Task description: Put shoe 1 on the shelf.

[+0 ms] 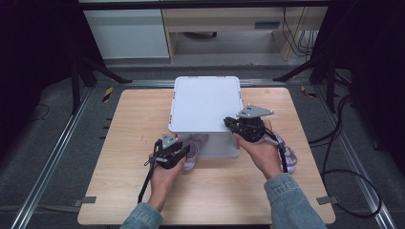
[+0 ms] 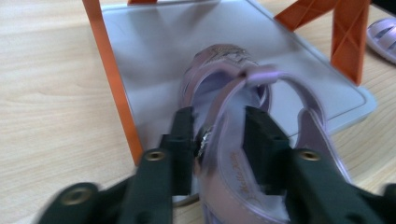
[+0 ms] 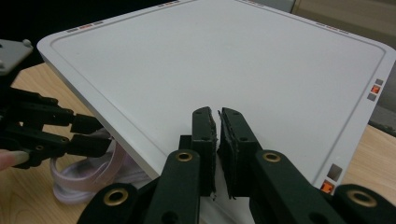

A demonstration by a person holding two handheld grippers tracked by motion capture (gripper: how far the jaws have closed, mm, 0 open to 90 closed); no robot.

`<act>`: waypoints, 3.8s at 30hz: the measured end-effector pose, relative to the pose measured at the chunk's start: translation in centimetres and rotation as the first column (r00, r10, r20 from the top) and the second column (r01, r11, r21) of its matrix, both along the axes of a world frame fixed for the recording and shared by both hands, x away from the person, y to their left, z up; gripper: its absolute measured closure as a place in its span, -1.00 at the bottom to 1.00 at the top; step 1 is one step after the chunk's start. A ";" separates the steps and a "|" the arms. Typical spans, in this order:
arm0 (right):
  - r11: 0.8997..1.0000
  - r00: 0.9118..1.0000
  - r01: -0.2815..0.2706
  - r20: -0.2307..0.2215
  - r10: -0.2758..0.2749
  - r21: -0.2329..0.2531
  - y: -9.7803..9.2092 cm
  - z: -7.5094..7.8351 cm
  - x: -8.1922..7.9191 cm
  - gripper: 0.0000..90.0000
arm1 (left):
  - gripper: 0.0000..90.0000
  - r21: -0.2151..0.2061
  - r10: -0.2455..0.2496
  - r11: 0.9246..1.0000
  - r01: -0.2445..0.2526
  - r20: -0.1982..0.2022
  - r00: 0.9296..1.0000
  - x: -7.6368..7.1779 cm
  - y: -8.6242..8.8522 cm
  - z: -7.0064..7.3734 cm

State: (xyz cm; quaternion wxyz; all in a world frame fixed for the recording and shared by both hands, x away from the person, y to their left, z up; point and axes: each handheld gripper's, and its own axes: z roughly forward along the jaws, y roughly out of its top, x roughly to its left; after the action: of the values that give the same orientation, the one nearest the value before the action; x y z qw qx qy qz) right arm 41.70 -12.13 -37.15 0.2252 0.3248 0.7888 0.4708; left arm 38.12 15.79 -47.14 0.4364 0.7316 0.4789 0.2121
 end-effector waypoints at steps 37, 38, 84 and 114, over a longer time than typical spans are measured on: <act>1.000 1.000 0.008 0.005 -0.007 -0.011 0.1 0.0 -0.1 0.88 | 0.96 0.397 -0.294 0.870 0.294 -0.063 0.954 -5.9 0.1 -1.9; 1.000 1.000 0.007 0.006 -0.007 -0.012 0.1 0.0 -0.1 0.89 | 0.98 0.394 -0.294 0.871 0.293 -0.060 0.954 -5.9 0.0 -1.8; 1.000 1.000 0.004 0.005 -0.004 0.000 0.1 -0.1 0.3 0.90 | 0.98 0.369 -0.300 0.887 0.276 0.009 0.954 -0.8 -4.2 -2.4; 0.990 0.991 0.127 0.039 -0.130 0.060 -4.3 1.3 -1.3 0.11 | 0.45 0.281 -0.244 0.931 0.234 0.001 0.970 -2.1 0.5 0.4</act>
State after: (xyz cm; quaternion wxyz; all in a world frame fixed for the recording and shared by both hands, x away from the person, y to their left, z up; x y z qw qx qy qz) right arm 40.38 -16.41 -35.88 0.2626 0.3710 0.7473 0.4847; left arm 35.99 16.32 -46.69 0.3601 0.8345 0.3440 0.2358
